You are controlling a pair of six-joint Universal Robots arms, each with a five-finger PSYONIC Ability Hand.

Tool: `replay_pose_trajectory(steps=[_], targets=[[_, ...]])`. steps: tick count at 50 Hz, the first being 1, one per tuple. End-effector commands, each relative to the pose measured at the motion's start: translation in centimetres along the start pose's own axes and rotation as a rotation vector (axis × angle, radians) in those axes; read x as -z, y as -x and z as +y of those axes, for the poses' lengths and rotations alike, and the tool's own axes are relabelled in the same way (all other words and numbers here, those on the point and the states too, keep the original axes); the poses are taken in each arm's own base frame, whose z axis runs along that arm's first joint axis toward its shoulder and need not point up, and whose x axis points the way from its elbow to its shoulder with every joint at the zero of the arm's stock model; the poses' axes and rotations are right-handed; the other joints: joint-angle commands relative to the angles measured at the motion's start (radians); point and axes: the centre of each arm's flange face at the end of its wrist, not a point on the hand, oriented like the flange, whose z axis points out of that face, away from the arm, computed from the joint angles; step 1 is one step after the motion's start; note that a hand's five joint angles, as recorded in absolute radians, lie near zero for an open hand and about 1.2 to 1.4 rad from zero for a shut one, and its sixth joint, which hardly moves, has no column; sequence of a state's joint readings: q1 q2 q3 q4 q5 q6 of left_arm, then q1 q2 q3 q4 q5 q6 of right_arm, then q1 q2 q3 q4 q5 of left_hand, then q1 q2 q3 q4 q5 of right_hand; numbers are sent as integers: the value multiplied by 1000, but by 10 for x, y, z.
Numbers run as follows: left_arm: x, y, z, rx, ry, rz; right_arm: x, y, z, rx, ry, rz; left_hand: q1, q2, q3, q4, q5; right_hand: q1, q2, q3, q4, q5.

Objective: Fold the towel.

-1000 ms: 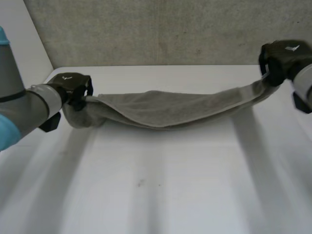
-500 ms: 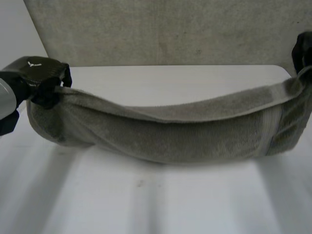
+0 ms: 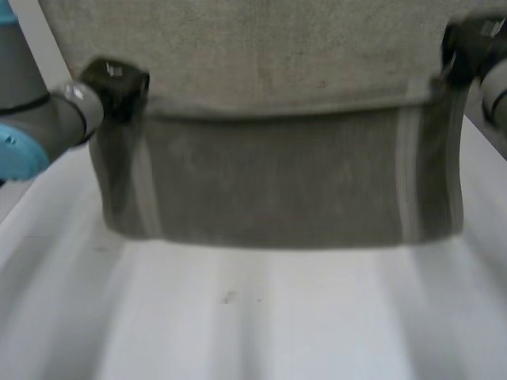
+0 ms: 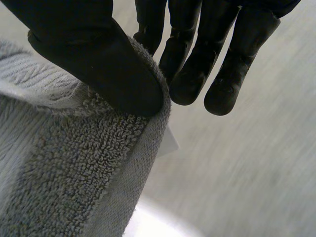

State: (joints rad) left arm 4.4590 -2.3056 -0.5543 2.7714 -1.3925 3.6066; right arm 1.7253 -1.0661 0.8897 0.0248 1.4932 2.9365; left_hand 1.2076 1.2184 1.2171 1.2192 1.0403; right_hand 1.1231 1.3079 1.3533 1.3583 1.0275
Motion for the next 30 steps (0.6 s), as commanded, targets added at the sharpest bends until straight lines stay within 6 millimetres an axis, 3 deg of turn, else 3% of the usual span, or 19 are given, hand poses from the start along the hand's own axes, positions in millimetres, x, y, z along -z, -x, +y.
replay_pose_trajectory(steps=[1, 4, 6, 9, 11, 12, 14, 15, 17, 20, 22, 25, 28, 30], targets=[[13, 48, -107, 164, -467, -154, 2, -16, -70, -62, -340, 63, 189, 178, 179, 177, 181, 273, 88, 43, 38, 194], [12, 48, -97, 241, -426, -131, 6, -13, -59, -52, -281, 43, 189, 178, 179, 177, 181, 273, 88, 43, 38, 194], [7, 38, -63, 273, -279, -97, 8, -7, -39, -46, -191, 3, 189, 178, 179, 177, 181, 273, 88, 43, 38, 194], [5, 33, -45, 287, -208, -80, 11, -1, -26, -40, -130, -35, 189, 178, 179, 177, 181, 273, 88, 43, 38, 194], [8, 24, -12, 313, -81, -53, 13, 12, 12, -19, 12, -108, 189, 178, 179, 177, 181, 273, 88, 43, 38, 194], [8, 24, -12, 313, -80, -53, 13, 12, 13, -19, 12, -108, 189, 178, 179, 177, 181, 273, 88, 43, 38, 194], [11, 6, 22, 334, 22, -16, 20, 23, 52, 19, 149, -163, 189, 178, 179, 177, 181, 273, 88, 43, 38, 194], [11, 6, 22, 334, 22, -16, 20, 23, 52, 19, 149, -163, 189, 178, 179, 177, 181, 273, 88, 43, 38, 194], [15, -12, 53, 318, 95, 21, 28, 31, 89, 57, 260, -196, 189, 178, 179, 177, 181, 273, 88, 43, 38, 194], [19, -20, 68, 291, 135, 37, 33, 34, 104, 74, 303, -215, 189, 178, 179, 177, 181, 273, 88, 43, 38, 194], [32, -36, 92, 198, 208, 79, 41, 38, 125, 108, 370, -236, 189, 178, 179, 177, 181, 273, 88, 43, 38, 194], [47, -49, 110, 109, 278, 128, 50, 38, 132, 135, 416, -250, 189, 178, 179, 177, 181, 273, 88, 43, 38, 194], [57, -55, 114, 74, 306, 151, 56, 37, 133, 143, 449, -259, 189, 178, 179, 177, 181, 273, 88, 43, 38, 194], [77, -62, 119, 26, 348, 184, 69, 26, 123, 156, 517, -260, 189, 178, 179, 177, 181, 273, 88, 43, 38, 194]])
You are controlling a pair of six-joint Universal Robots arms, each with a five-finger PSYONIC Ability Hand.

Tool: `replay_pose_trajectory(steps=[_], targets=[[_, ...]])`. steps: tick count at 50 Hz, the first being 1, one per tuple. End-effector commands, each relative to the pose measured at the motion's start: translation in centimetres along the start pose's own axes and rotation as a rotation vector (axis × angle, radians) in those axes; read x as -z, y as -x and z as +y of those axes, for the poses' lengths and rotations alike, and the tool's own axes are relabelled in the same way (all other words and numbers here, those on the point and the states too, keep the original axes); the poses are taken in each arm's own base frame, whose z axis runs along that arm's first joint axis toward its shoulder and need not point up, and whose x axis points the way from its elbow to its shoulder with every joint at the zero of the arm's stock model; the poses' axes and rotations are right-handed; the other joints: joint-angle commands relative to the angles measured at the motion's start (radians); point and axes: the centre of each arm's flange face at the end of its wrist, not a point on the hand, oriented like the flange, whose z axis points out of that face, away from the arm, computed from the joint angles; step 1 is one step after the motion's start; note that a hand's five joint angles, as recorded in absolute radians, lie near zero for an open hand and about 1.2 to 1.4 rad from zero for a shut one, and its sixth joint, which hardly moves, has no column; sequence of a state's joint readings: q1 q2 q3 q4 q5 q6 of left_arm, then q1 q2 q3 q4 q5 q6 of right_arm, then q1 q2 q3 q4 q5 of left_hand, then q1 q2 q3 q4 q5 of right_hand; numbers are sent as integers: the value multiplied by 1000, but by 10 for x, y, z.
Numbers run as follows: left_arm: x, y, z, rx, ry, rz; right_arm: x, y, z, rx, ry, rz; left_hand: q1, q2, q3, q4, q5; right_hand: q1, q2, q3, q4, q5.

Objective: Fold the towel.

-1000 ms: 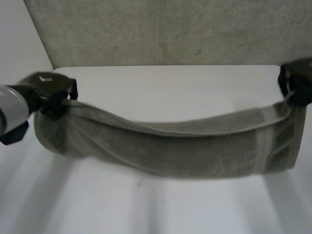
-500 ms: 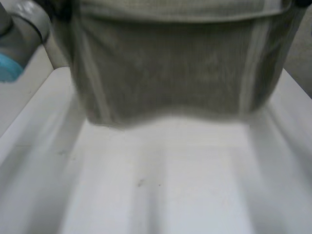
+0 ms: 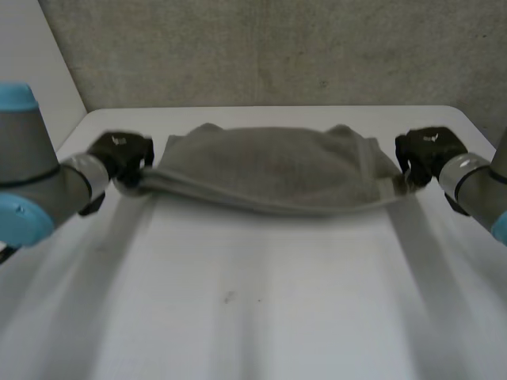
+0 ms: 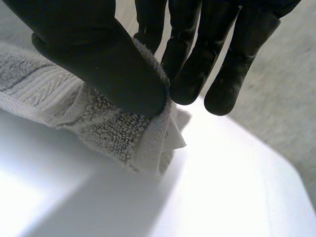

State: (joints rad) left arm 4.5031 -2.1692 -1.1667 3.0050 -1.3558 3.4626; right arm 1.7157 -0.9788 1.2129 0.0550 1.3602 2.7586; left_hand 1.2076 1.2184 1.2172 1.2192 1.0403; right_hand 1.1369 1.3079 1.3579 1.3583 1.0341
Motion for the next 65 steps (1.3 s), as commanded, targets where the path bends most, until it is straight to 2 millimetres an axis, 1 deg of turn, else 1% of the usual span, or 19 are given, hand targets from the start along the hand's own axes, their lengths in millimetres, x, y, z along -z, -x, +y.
replay_pose_trajectory(steps=[1, 3, 6, 11, 16, 20, 25, 30, 33, 35, 36, 38, 41, 55, 56, 57, 58, 59, 65], targets=[[33, -22, 39, -176, 143, 67, 26, -5, 9, 32, 138, -19, 189, 178, 179, 177, 181, 259, 88, 38, 38, 188], [52, -25, 42, -206, 171, 77, 47, -15, 5, 28, 219, -23, 189, 178, 179, 177, 181, 259, 88, 38, 38, 188], [62, -28, 43, -219, 188, 85, 58, -19, 3, 22, 260, -25, 189, 178, 179, 177, 181, 259, 88, 38, 38, 188], [115, -33, 39, -288, 278, 130, 103, -28, -6, 62, 384, -51, 189, 178, 179, 177, 181, 259, 88, 38, 38, 188], [141, -38, 34, -385, 285, 158, 121, -36, -14, 145, 382, -38, 189, 178, 179, 177, 181, 259, 88, 38, 38, 188], [141, -38, 28, -438, 253, 155, 120, -39, -18, 156, 354, -18, 189, 178, 179, 177, 181, 259, 88, 38, 38, 188], [124, -28, 15, -460, 189, 109, 107, -42, -21, 115, 266, 33, 189, 178, 179, 177, 181, 259, 88, 38, 38, 188], [71, -20, 19, -475, 142, 89, 63, -48, 7, 58, 232, 69, 189, 178, 179, 177, 181, 259, 88, 38, 38, 188], [57, -17, 21, -474, 135, 86, 52, -48, 14, 43, 225, 70, 189, 178, 179, 177, 181, 259, 88, 38, 38, 188], [30, -17, 26, -480, 125, 89, 29, -39, 22, 8, 193, 71, 189, 178, 179, 177, 181, 259, 88, 38, 38, 188], [30, -17, 26, -480, 125, 89, 29, -39, 22, 8, 193, 71, 189, 178, 179, 177, 181, 259, 88, 38, 38, 188], [6, -21, 30, -489, 112, 97, 9, -34, 30, -10, 169, 99, 189, 178, 179, 177, 181, 259, 88, 38, 38, 188], [-13, -26, 32, -502, 91, 101, -5, -35, 36, -10, 153, 145, 189, 178, 179, 177, 181, 259, 88, 38, 38, 188], [-53, -40, 40, -529, 45, 108, -38, -23, 41, 19, 55, 180, 163, 152, 153, 151, 155, 259, 88, 38, 38, 188], [-55, -42, 40, -534, 43, 100, -39, -22, 40, 20, 48, 181, -3, -14, -13, -15, -10, 130, -41, -91, -92, 58], [-57, -41, 40, -538, 54, 75, -40, -20, 36, 23, 39, 185, -444, -454, -453, -455, -451, -691, -862, -912, -913, -763], [-57, -41, 40, -538, 54, 75, -40, -20, 36, 23, 39, 185, -448, -459, -458, -460, -455, -700, -871, -920, -921, -771], [-58, -38, 40, -543, 71, 40, -41, -21, 33, 25, 31, 197, -1003, -1014, -1013, -1015, -1010, -962, -1133, -1183, -1184, -1034], [-57, -26, 27, -543, 84, -70, -41, -34, 9, 20, -37, 263, -1033, -1044, -1043, -1045, -1040, -962, -1133, -1183, -1184, -1034]])
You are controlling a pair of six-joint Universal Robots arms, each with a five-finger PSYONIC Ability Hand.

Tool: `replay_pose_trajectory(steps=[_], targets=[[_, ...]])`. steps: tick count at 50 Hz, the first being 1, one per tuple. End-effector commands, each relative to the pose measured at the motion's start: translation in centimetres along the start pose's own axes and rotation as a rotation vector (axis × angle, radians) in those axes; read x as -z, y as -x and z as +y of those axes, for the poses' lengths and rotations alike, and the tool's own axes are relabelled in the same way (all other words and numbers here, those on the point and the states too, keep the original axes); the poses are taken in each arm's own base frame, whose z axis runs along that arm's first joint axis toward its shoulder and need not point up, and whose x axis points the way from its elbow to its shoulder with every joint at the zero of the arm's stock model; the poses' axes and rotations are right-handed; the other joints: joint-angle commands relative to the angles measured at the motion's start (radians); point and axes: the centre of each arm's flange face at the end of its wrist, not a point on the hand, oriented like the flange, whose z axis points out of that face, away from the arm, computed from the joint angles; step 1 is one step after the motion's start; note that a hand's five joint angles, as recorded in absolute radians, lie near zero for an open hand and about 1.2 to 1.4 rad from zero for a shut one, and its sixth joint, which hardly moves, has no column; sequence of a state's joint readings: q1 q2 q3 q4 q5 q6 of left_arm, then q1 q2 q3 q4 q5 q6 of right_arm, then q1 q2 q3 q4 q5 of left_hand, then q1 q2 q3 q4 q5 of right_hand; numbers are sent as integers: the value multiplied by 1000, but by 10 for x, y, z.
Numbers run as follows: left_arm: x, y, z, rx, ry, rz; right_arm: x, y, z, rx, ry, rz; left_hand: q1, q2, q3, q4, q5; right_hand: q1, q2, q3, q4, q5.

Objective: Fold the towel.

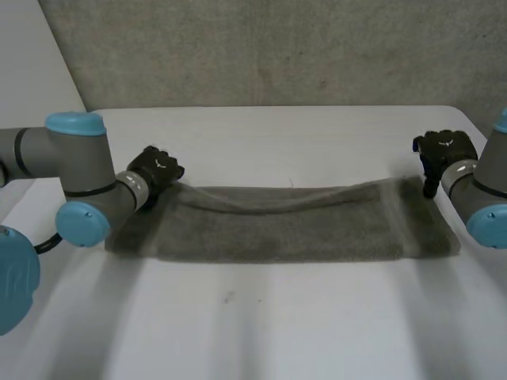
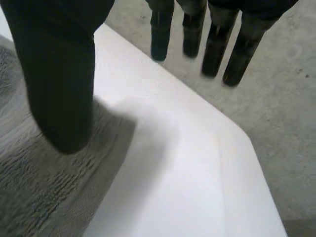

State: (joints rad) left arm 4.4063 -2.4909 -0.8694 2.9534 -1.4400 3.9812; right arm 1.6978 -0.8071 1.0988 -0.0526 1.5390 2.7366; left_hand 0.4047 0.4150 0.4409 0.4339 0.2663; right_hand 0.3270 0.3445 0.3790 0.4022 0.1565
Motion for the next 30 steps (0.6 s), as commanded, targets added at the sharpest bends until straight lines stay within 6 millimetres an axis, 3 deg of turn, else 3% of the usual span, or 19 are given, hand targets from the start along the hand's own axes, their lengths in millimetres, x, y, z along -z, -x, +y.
replay_pose_trajectory(steps=[1, 3, 9, 11, 15, 20, 22, 30], targets=[[1, 17, -5, 1, 50, -110, -1, -12, -24, -10, -65, 63, -230, -240, -266, -259, -266, -152, -170, -204, -228, -157], [8, 20, -18, 7, 19, -122, 5, -20, -41, -13, -103, 82, -230, -240, -266, -259, -266, -152, -170, -204, -228, -157], [25, 38, -40, 71, -30, -166, 21, -32, -64, -44, -149, 105, -230, -240, -266, -259, -266, -152, -170, -204, -228, -157], [40, 48, -51, 128, -57, -186, 38, -36, -76, -54, -167, 102, -230, -240, -266, -259, -266, -152, -170, -204, -228, -157], [57, 55, -58, 190, -70, -192, 58, -36, -78, -48, -140, 88, -229, -240, -266, -259, -265, -152, -170, -204, -228, -157], [85, 54, -54, 281, -53, -174, 87, -25, -58, -46, -11, 10, -229, -240, -266, -259, -265, -152, -170, -204, -228, -157], [99, 45, -46, 323, -24, -153, 99, -18, -31, -49, 80, -52, -229, -240, -266, -259, -265, -152, -170, -204, -228, -157], [117, 20, -33, 352, 0, -53, 116, -3, 17, -36, 130, -167, -230, -240, -266, -259, -266, 16, -1, -36, -59, 12]])
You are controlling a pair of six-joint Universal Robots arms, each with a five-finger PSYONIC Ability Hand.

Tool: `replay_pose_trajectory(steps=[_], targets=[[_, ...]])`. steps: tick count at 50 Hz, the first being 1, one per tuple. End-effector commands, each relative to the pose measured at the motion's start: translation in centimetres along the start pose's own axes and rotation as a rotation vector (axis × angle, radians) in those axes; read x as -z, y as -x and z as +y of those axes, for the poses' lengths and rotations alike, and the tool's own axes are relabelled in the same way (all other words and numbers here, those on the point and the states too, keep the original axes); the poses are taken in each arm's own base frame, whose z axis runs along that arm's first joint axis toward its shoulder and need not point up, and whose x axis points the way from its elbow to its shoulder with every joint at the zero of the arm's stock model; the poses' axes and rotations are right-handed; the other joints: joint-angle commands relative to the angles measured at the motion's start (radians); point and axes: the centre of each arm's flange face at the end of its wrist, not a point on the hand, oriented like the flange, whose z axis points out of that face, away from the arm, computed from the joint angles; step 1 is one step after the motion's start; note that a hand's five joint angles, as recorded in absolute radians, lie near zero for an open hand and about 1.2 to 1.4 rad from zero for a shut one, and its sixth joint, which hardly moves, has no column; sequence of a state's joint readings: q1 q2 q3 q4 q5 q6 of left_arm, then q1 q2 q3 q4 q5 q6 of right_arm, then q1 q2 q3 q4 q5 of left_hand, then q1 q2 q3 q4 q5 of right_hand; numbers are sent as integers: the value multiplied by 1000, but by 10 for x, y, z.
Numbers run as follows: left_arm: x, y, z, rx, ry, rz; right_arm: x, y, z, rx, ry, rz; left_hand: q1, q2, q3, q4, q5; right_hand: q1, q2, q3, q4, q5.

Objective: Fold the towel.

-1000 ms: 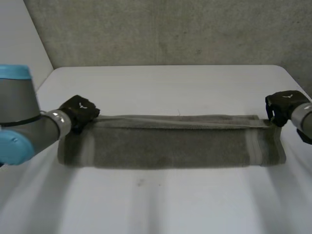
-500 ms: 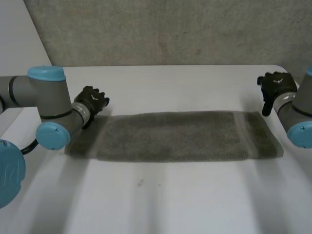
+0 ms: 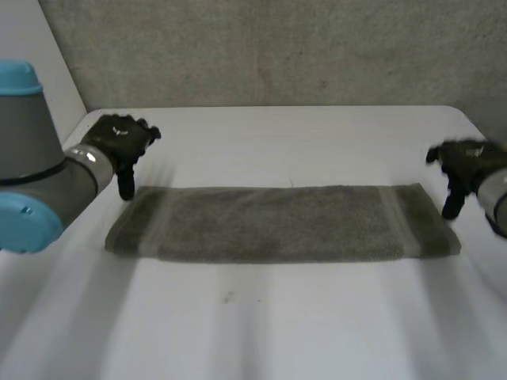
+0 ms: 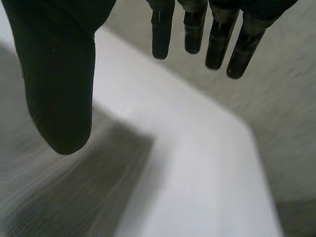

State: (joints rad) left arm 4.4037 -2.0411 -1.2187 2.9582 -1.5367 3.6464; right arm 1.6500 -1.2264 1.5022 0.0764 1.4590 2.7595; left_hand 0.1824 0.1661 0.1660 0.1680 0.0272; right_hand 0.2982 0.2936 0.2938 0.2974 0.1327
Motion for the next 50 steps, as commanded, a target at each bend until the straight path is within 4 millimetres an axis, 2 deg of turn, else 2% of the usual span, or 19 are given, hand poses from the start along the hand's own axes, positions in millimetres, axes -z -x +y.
replay_pose_trajectory(steps=[1, 7, 12, 26, 27, 28, 29, 30, 31, 34, 37, 39, 40, 42, 43, 44, 45, 47, 50], targets=[[22, -17, 20, 30, 39, 99, 10, 13, 47, 9, 43, -92, -8, 8, 9, 7, -27, 51, 56, 55, 52, 42], [24, -22, 25, 30, 42, 114, 9, 16, 63, 12, 33, -89, -7, 9, 9, 7, -26, 60, 64, 64, 61, 51], [24, -23, 27, 30, 37, 113, -1, 13, 78, 48, 15, -60, -8, 8, 9, 7, -27, 136, 140, 140, 137, 127], [23, -24, 28, 31, 38, 115, -20, 13, 94, 76, 26, -51, -8, 8, 9, 7, -27, 353, 358, 358, 354, 344], [23, -24, 28, 31, 38, 115, -21, 13, 95, 78, 29, -49, -8, 8, 9, 7, -27, 444, 448, 448, 444, 434], [24, -25, 28, 31, 37, 117, -21, 12, 94, 78, 27, -45, -8, 8, 9, 7, -27, 691, 696, 696, 692, 682], [24, -25, 28, 31, 37, 117, -21, 12, 94, 78, 27, -45, -8, 8, 9, 7, -27, 694, 699, 698, 695, 685], [24, -25, 28, 31, 37, 117, -22, 9, 94, 77, 26, -37, -8, 8, 9, 7, -27, 976, 980, 980, 977, 967], [24, -25, 28, 31, 37, 117, -24, 6, 95, 76, 28, -28, -8, 8, 9, 7, -27, 1097, 1101, 1101, 1098, 1088], [24, -25, 27, 30, 35, 117, -25, 4, 95, 76, 29, -18, -8, 8, 9, 7, -27, 1098, 1103, 1102, 1099, 1089], [24, -27, 27, 28, 32, 120, -29, -9, 93, 64, 27, 31, -8, 8, 9, 7, -27, 1098, 1103, 1102, 1099, 1089], [25, -27, 29, 28, 39, 123, -33, -42, 95, 58, 51, 155, -8, 8, 9, 7, -27, 1098, 1103, 1102, 1099, 1089], [25, -27, 29, 28, 39, 123, -33, -42, 95, 58, 52, 156, -8, 8, 9, 7, -27, 1098, 1103, 1102, 1099, 1089], [25, -27, 31, 30, 44, 122, -38, -76, 94, 85, 71, 266, -8, 8, 9, 7, -27, 1098, 1103, 1102, 1099, 1089], [25, -27, 31, 30, 44, 122, -38, -76, 94, 85, 72, 266, -8, 8, 9, 7, -27, 1098, 1103, 1102, 1099, 1089], [26, -27, 31, 30, 44, 122, -41, -90, 93, 112, 83, 307, -8, 8, 9, 7, -27, 1098, 1103, 1102, 1099, 1089], [26, -27, 31, 30, 44, 122, -41, -90, 93, 112, 83, 307, -8, 8, 9, 7, -27, 1098, 1103, 1102, 1099, 1089], [28, -26, 30, 30, 43, 118, -41, -111, 87, 173, 79, 360, -8, 8, 9, 7, -27, 1098, 1103, 1102, 1099, 1089], [29, -24, 29, 30, 37, 113, -44, -110, 75, 213, 44, 356, -8, 8, 9, 7, -27, 1098, 1103, 1102, 1099, 1089]])
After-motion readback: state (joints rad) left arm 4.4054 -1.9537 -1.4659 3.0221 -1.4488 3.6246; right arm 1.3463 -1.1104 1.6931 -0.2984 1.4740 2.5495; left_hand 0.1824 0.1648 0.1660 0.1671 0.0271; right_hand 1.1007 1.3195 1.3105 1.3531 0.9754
